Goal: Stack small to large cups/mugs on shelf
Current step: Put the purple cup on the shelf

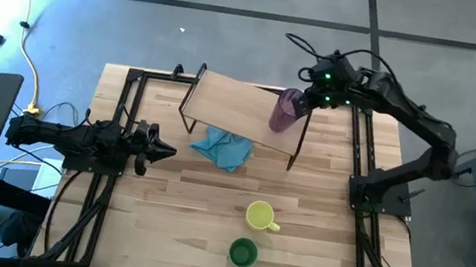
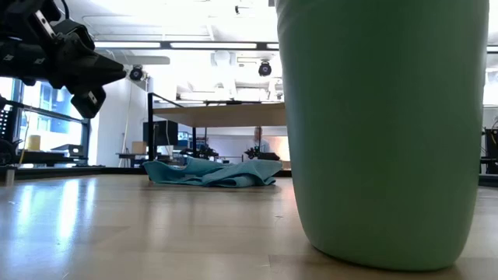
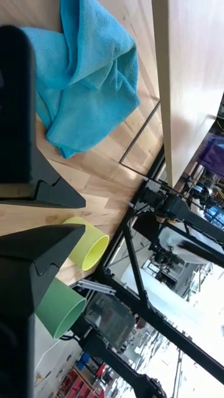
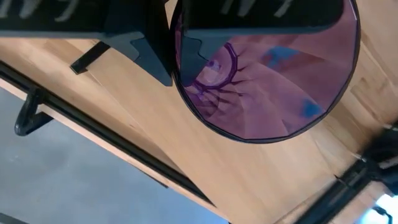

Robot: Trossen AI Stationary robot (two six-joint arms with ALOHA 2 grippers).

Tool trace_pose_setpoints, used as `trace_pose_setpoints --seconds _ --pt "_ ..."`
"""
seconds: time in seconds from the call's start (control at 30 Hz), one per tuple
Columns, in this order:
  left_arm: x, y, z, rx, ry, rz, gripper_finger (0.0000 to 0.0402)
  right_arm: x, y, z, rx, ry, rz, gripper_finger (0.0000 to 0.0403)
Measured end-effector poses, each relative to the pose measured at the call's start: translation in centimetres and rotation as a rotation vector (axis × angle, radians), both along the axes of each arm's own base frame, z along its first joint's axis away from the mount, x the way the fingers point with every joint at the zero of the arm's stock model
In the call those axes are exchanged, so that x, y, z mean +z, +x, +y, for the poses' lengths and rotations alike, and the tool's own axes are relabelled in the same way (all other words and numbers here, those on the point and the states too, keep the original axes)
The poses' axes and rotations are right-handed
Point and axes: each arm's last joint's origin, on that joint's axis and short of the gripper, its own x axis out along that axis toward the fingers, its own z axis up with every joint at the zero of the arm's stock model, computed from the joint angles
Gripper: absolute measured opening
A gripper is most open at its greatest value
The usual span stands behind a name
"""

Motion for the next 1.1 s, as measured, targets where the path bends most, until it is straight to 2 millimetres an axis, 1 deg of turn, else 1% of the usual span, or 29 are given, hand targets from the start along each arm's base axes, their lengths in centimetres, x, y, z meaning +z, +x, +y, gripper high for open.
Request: trace_pose_setpoints --seconds 0.2,0.57,1.1 --pt "0.00 0.00 0.00 0.001 -0.007 -0.001 0.0042 -0.72 0.64 -0.26 0.016 0.017 0.039 0.0000" --pt "0.01 0.00 -0.01 -0.003 -0.008 -0.002 0.0042 -0.83 0.38 -0.45 -0.011 0.012 0.061 0.0000" --pt "0.01 0.00 -0.02 -0.007 -0.010 -0.002 0.0042 -0.68 0.45 -0.76 -0.022 -0.009 0.044 0.0000"
